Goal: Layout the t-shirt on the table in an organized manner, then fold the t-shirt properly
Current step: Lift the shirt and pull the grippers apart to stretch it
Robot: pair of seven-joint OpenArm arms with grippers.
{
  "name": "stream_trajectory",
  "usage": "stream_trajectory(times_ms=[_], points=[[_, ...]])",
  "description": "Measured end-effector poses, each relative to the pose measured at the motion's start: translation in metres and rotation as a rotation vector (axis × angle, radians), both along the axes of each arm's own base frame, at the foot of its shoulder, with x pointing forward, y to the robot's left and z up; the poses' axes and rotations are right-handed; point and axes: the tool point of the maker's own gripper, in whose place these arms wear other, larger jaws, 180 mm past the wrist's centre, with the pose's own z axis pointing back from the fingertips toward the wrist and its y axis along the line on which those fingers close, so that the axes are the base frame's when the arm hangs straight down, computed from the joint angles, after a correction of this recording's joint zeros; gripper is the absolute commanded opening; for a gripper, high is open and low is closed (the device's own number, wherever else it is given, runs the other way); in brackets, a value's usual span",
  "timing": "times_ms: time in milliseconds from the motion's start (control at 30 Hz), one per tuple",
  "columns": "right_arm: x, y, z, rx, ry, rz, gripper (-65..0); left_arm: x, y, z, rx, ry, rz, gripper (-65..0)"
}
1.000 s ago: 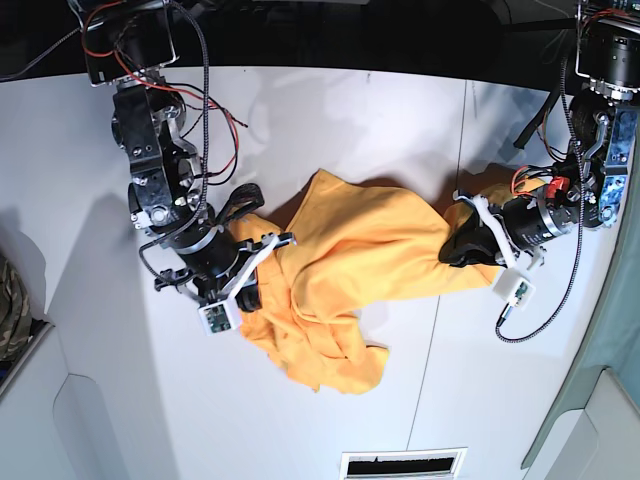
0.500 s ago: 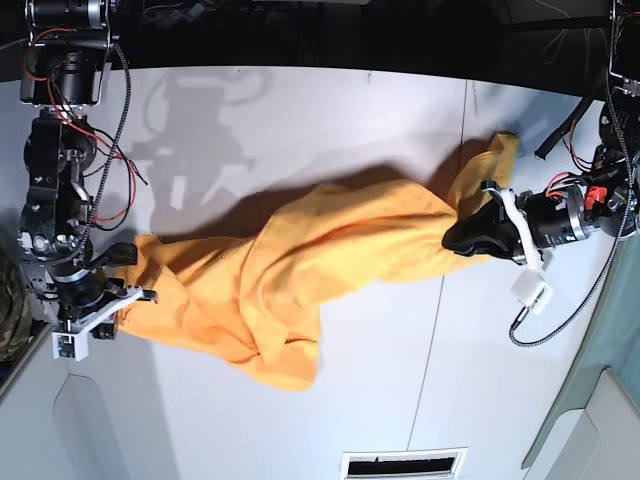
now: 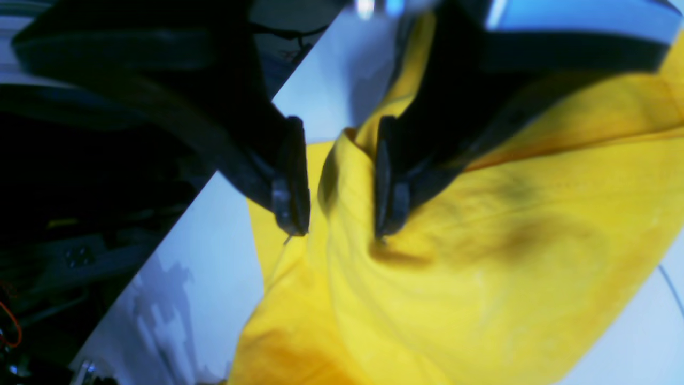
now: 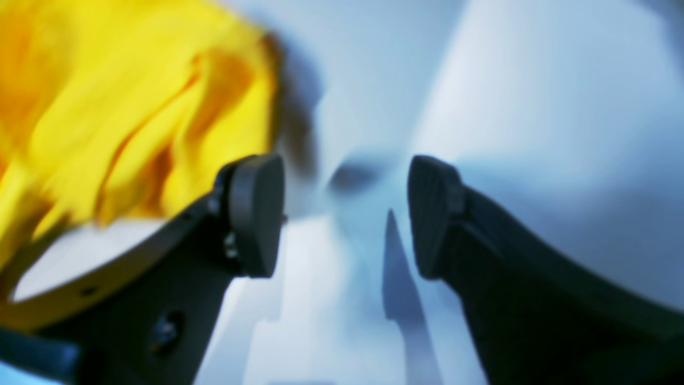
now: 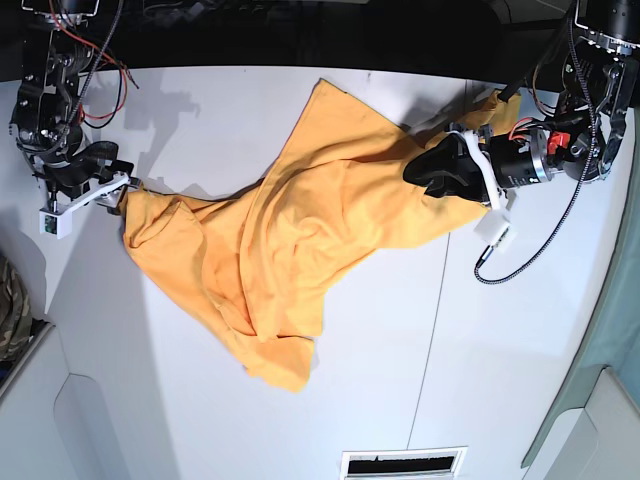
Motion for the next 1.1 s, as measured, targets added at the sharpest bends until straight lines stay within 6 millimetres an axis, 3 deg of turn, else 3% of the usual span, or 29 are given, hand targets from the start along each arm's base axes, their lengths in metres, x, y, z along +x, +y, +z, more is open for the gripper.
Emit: stream_trajectory(times_ms=[133,367,467,600,667,767,800,967,1100], points=[[0.013,0.038,0.024,0.096,-0.102,0.071,-28.8,0.001,0.001,0.001,0.001,-0.003,0.0,-40.7],[0.058,0.073,0.048,0.08,-0.208,0.13,-28.8,0.001,0.003,-0.003,0.034,-0.006,-0.006,-40.7],[0.077,0.098,0.038,0.064,-0.19,0.198,-28.8,0.002,0.007,-0.006,0.063,-0.022,-0.006,-40.6],[0.091,0.121,0.008,0.048,-0.103,0.271,-29.1,0.01,0.01,-0.005,0.089,-0.074,0.008,-40.7],[0.096,0.125,0.0,0.038,-0.091,0.282,-36.2,0.01,0.011,-0.006,0.1,-0.078,0.006,-42.7],[0.103,0.126,0.005,0.032,-0.14,0.28,-62.0,0.009,0.013,-0.008,0.12,-0.078,0.001,-61.5],[0.106,0.126,0.008,0.031,-0.159,0.277,-65.0,0.011,0.014,-0.007,0.12,-0.091,0.005,-65.0],[0.118,0.116,0.036,-0.077,-0.233,0.303,-65.0,0.02,0.02,-0.005,0.171,-0.155,0.004,-65.0],[0.133,0.103,0.09,-0.132,-0.352,0.307,-65.0,0.043,0.036,0.012,0.215,-0.212,0.001,-65.0]])
